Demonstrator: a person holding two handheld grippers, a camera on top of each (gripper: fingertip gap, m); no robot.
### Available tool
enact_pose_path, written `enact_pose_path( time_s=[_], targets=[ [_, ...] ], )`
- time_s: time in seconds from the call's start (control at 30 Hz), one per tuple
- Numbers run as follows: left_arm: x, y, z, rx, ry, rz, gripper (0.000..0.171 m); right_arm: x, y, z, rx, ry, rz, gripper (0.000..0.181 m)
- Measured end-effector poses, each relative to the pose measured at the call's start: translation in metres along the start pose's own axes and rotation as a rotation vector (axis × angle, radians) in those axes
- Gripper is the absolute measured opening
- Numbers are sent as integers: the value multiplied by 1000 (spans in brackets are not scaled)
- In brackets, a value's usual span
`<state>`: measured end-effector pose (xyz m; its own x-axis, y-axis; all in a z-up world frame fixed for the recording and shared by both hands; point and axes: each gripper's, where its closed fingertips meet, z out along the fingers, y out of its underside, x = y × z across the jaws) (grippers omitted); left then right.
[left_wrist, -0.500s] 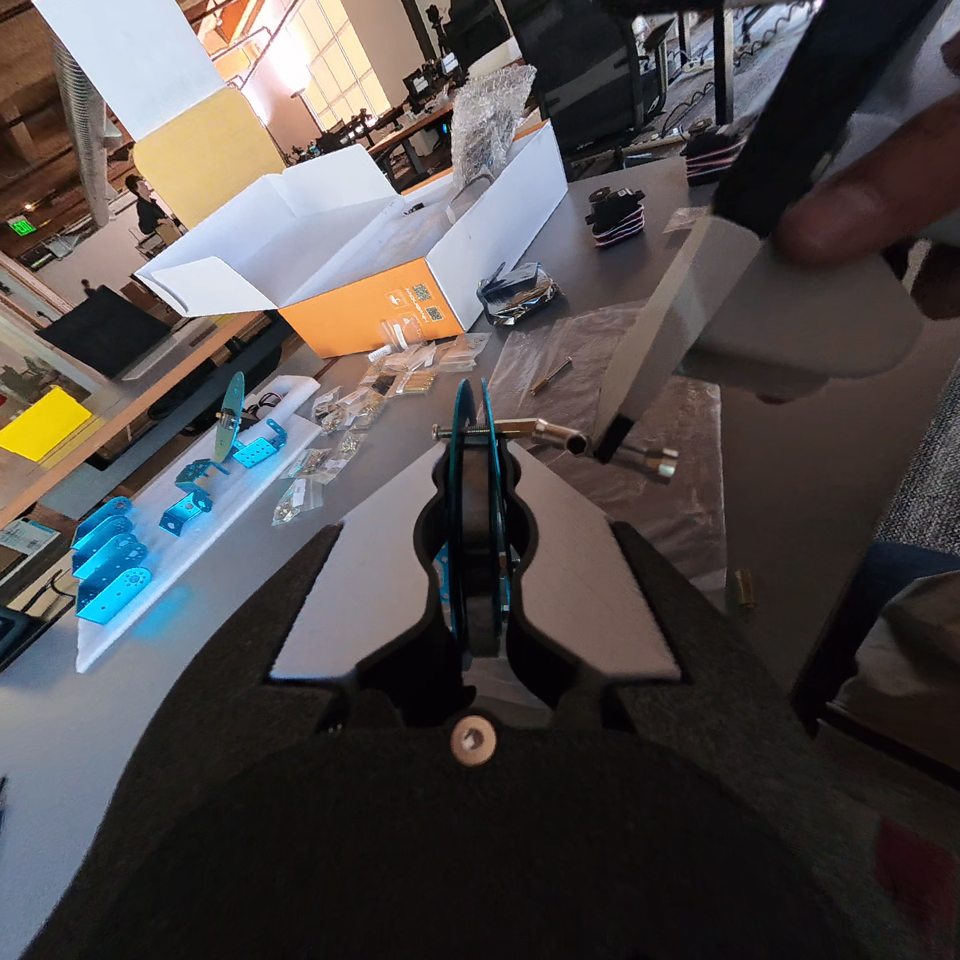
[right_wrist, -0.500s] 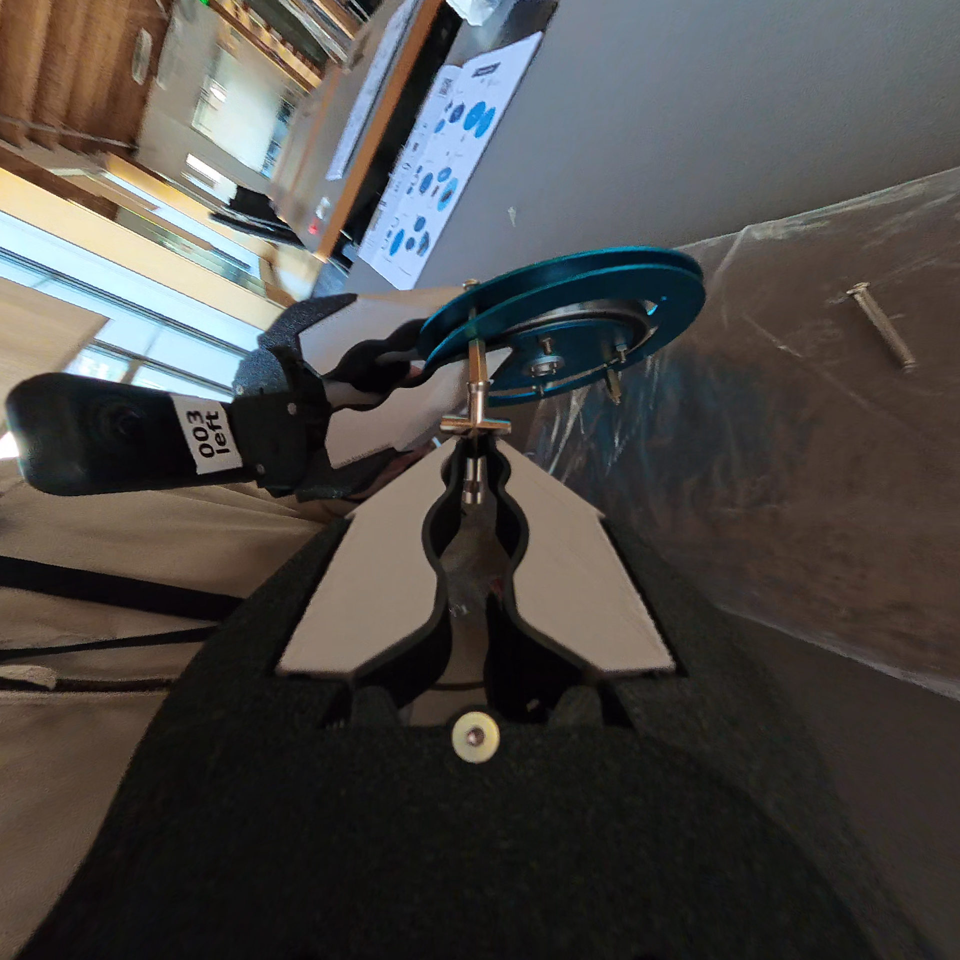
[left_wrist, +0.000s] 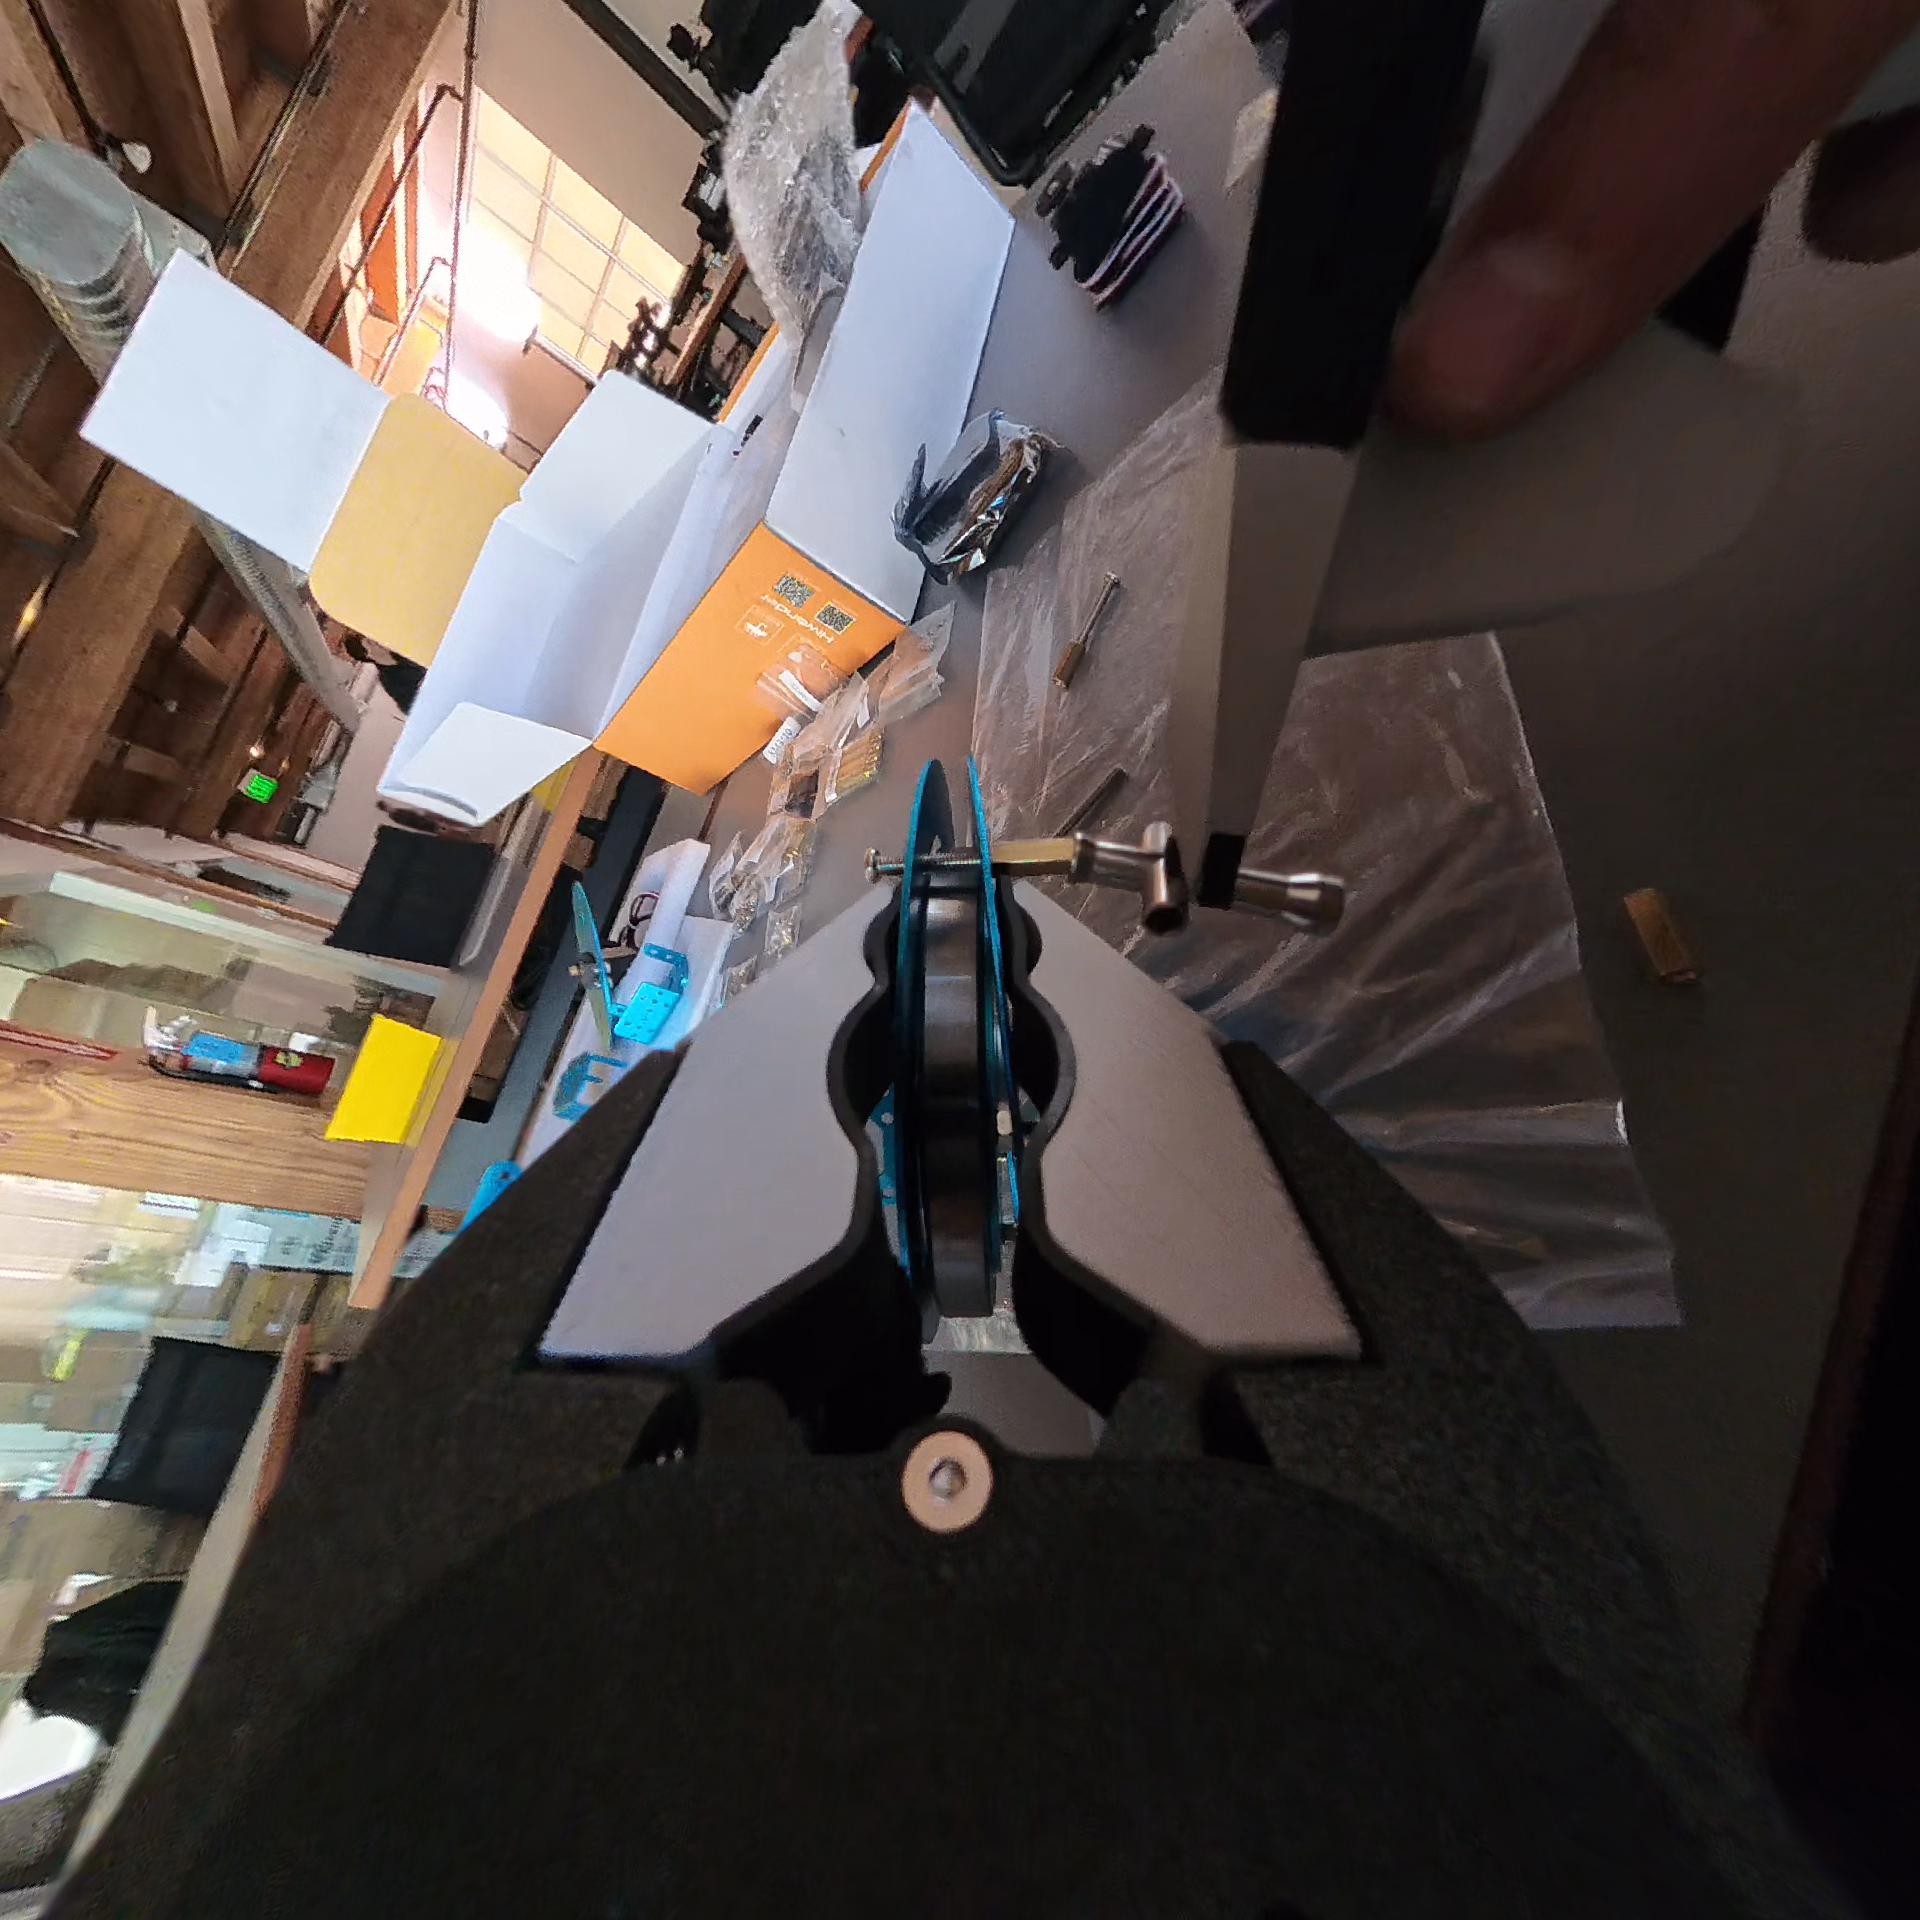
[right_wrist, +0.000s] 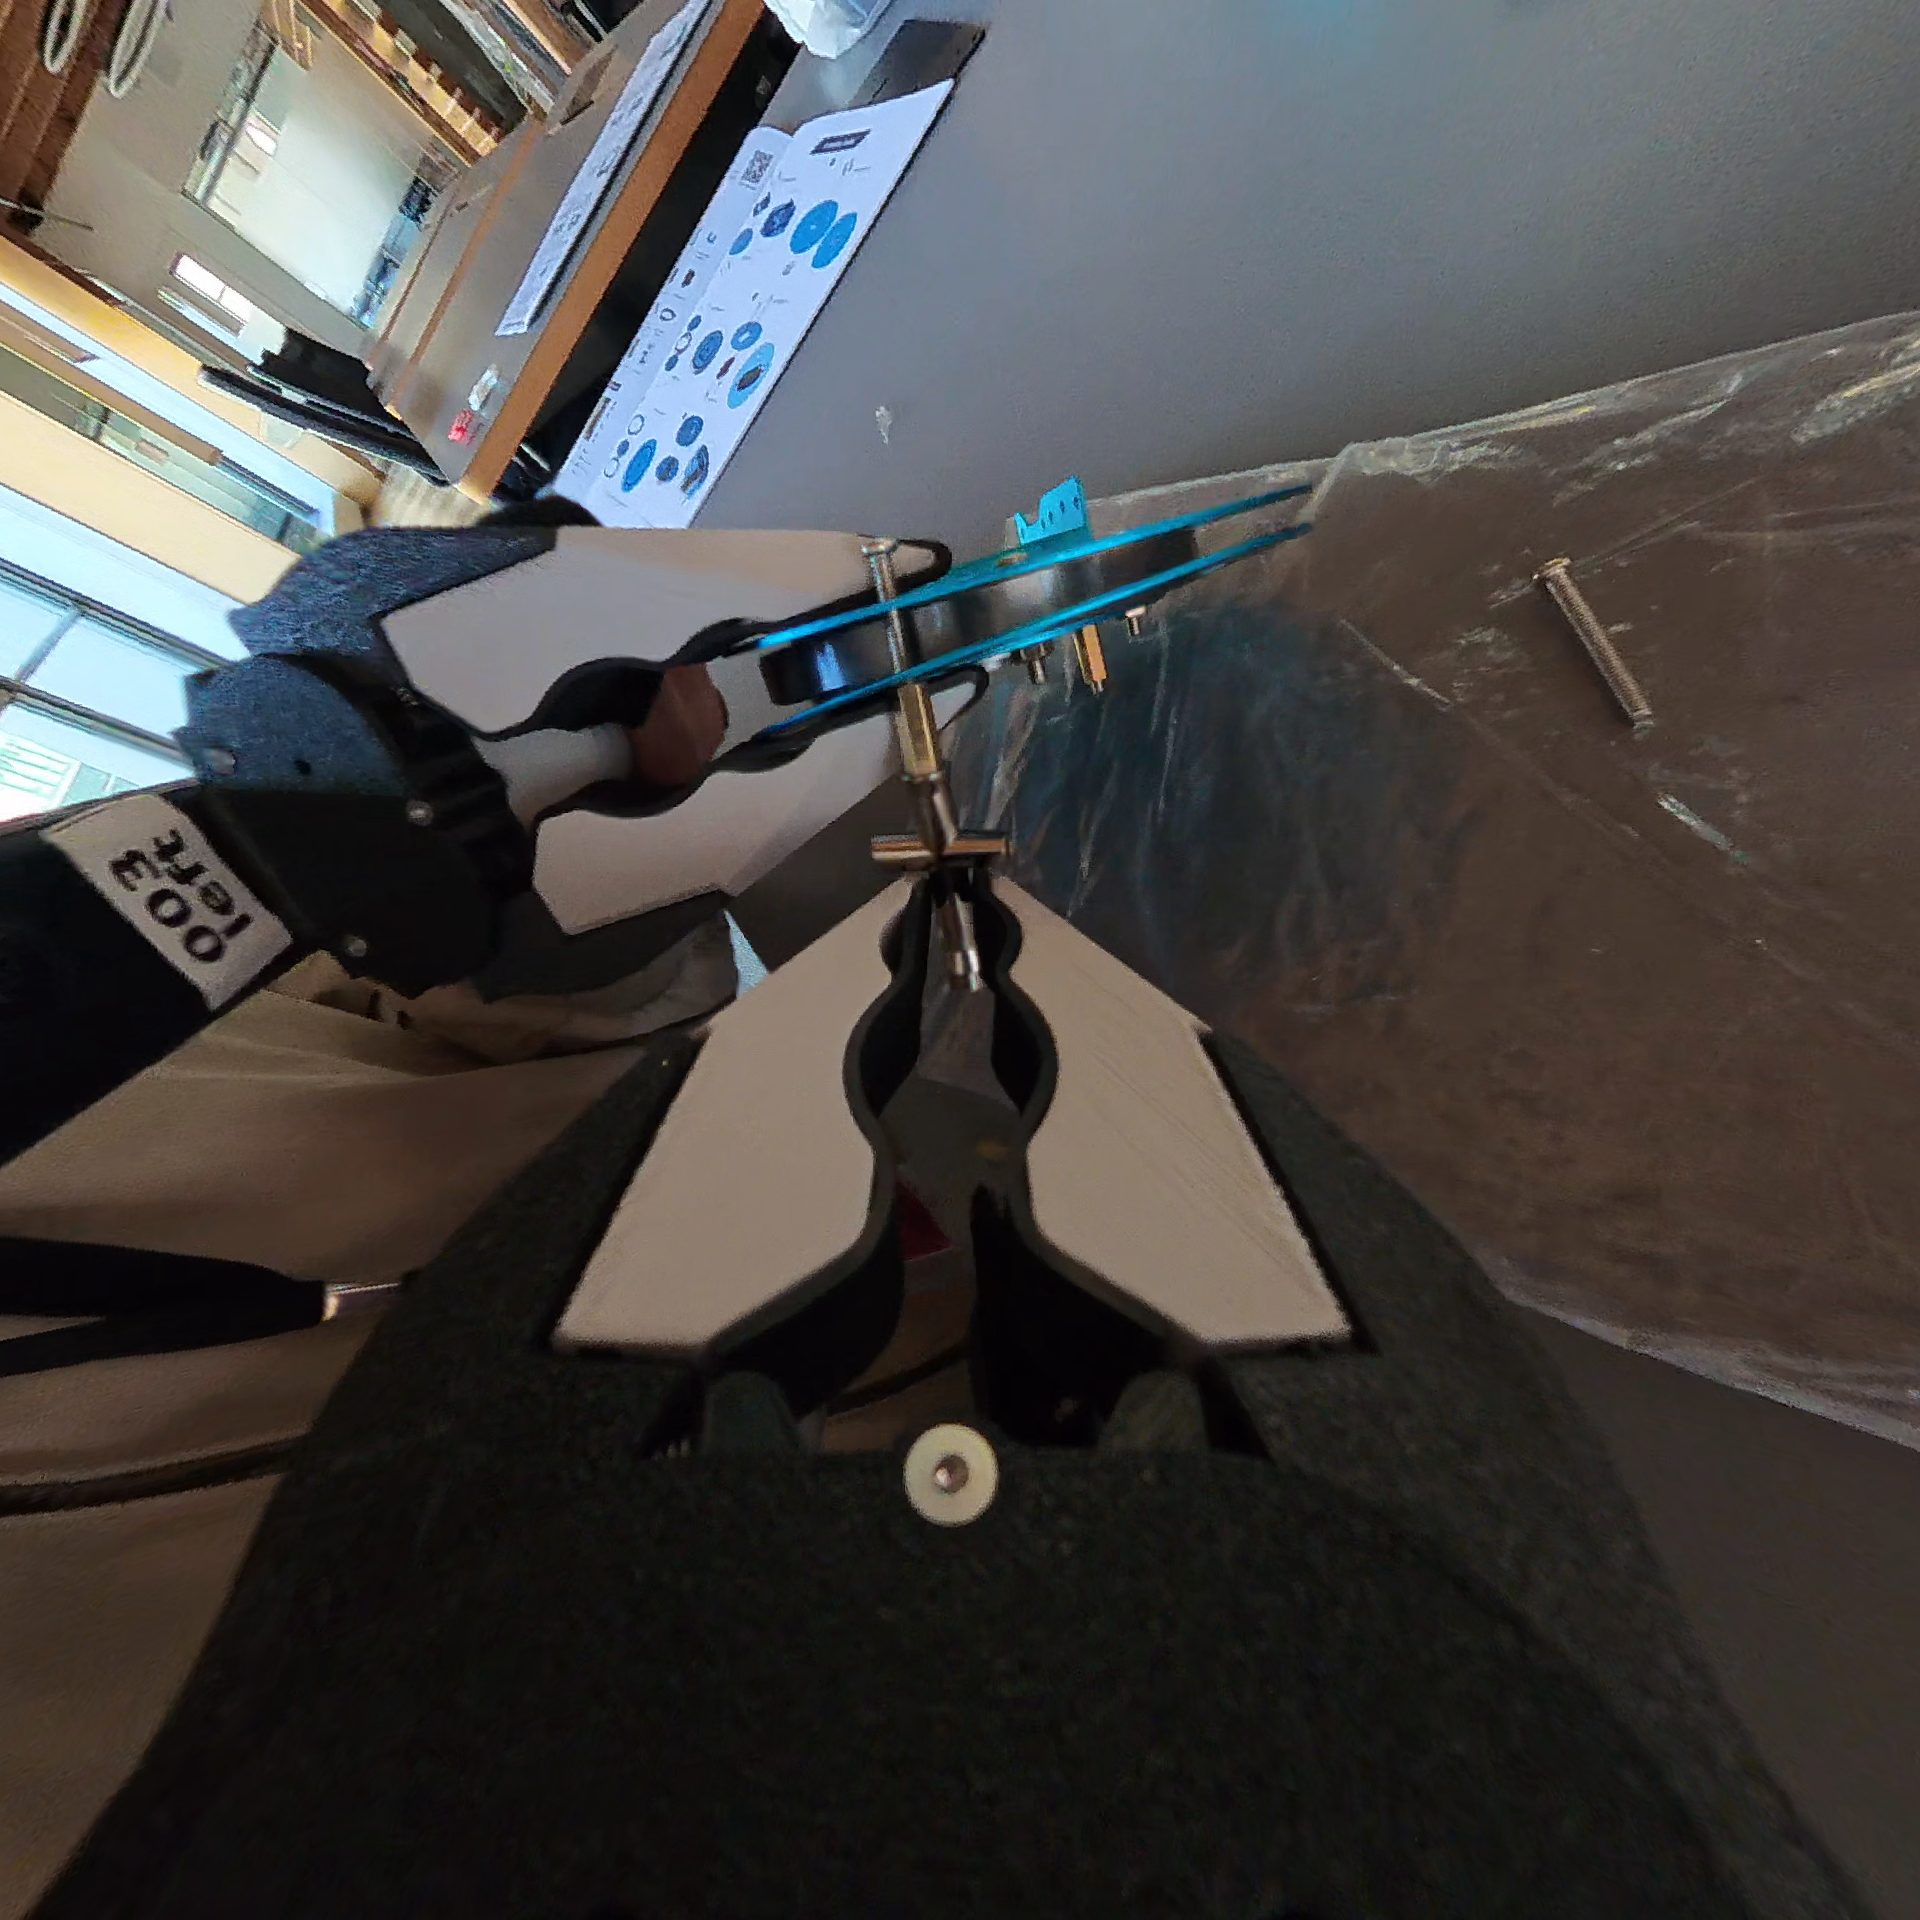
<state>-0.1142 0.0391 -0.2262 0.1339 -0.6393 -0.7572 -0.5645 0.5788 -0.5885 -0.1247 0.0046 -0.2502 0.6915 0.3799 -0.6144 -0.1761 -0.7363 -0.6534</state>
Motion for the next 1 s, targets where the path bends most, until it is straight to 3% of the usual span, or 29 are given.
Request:
enact_pose_path(
  time_s=[0.4, 0.53, 0.67, 0.8, 1.0],
  targets=[
    [33, -3, 1, 0, -54, 328, 13, 18, 9, -1, 51, 47, -109, 0],
    [39, 1, 0, -24, -85, 377, 14, 25, 16, -3, 4, 64, -144, 0],
    [20, 2, -5, -31, -122, 287, 14, 25, 17, -11, -15, 28, -207, 3],
    [7, 10, -7, -12, -136, 173, 14, 10, 2, -15, 11, -34, -439, 15],
    [-18, 21, -15, -19, -128, -77, 14, 15, 16, 6, -175, 44, -581, 24]
  ],
)
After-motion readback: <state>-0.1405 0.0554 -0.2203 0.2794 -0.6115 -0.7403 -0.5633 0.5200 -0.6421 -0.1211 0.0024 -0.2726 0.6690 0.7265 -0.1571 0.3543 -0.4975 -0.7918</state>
